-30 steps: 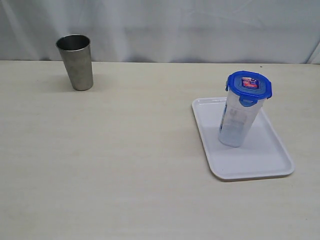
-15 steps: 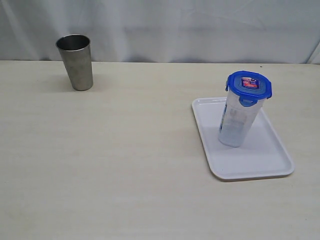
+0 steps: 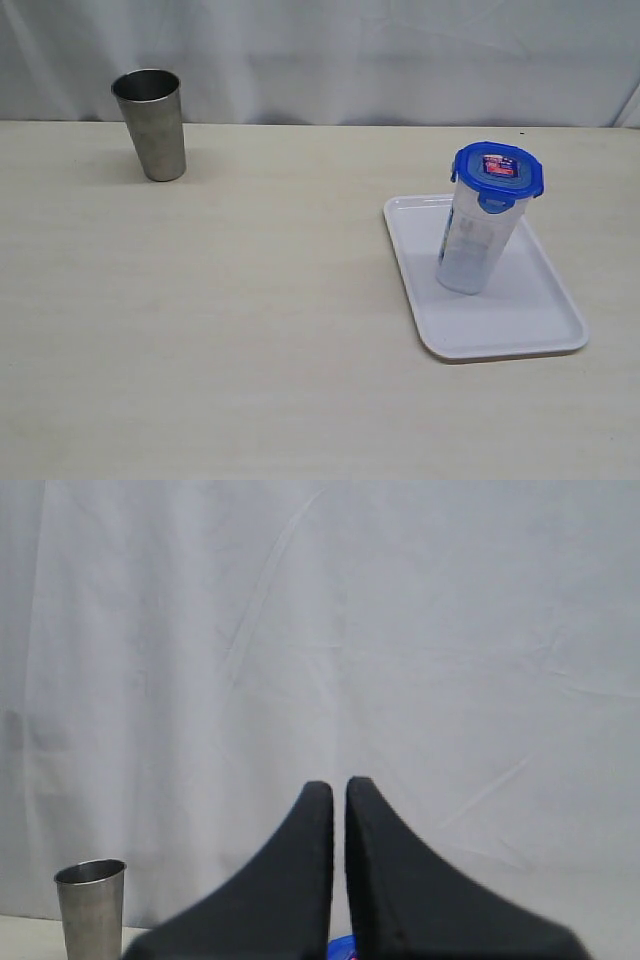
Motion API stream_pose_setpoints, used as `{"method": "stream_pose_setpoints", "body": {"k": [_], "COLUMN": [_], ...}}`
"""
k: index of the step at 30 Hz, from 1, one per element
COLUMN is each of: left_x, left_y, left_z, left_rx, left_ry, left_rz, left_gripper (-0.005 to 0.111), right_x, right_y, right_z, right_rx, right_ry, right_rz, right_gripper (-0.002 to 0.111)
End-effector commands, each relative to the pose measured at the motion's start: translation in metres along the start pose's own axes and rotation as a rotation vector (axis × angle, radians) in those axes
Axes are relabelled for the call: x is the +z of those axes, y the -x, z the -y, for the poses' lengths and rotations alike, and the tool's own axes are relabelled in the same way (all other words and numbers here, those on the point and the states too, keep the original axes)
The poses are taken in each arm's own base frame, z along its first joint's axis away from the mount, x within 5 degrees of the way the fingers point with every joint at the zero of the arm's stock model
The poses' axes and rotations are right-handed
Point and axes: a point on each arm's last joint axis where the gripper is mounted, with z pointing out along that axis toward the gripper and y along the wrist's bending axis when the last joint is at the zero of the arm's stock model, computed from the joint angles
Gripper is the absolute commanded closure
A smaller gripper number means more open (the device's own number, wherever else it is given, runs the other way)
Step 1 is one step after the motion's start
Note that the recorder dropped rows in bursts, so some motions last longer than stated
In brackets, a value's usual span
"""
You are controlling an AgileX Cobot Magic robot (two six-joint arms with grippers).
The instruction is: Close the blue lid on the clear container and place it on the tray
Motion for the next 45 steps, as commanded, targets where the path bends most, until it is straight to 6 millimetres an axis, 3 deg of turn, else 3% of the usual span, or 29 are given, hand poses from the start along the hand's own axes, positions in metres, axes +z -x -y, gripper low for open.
{"method": "stream_pose_setpoints", "body": {"k": [1,4,14,23,28,34,42,45], "left_x": [-0.001,-0.002,-0.003,-0.004,-0.005,-0.004,-0.003,-0.002], "left_y": [0.001,-0.003,-0.014,-0.025,-0.025,-0.025,-0.054,-0.051], "left_z": [-0.009,-0.014,-0.016,0.0,0.013,0.013,-0.001,-0.003], "left_rx": [-0.378,-0.528,-0.404,0.21,0.415,0.376,0.208,0.207], "left_ry": [0.098,0.164,0.204,-0.037,-0.208,-0.187,0.001,0.031], "left_rz": [0.015,-0.002,-0.134,-0.289,-0.261,-0.225,-0.166,-0.122], "left_gripper": [0.107,0.107,0.107,0.107,0.107,0.107,0.107,0.107], "right_x": [0.0,0.0,0.0,0.0,0.0,0.0,0.0,0.0], "right_y": [-0.001,-0.001,-0.001,-0.001,-0.001,-0.001,-0.001,-0.001], "right_z": [0.0,0.0,0.0,0.0,0.0,0.0,0.0,0.0], "right_rx": [-0.002,-0.002,-0.002,-0.002,-0.002,-0.002,-0.002,-0.002], "right_ry": [0.003,0.003,0.003,0.003,0.003,0.003,0.003,0.003], "right_rz": [-0.003,-0.003,-0.003,-0.003,-0.003,-0.003,-0.003,-0.003], "right_gripper": [0.104,0.104,0.104,0.104,0.104,0.104,0.104,0.104]}}
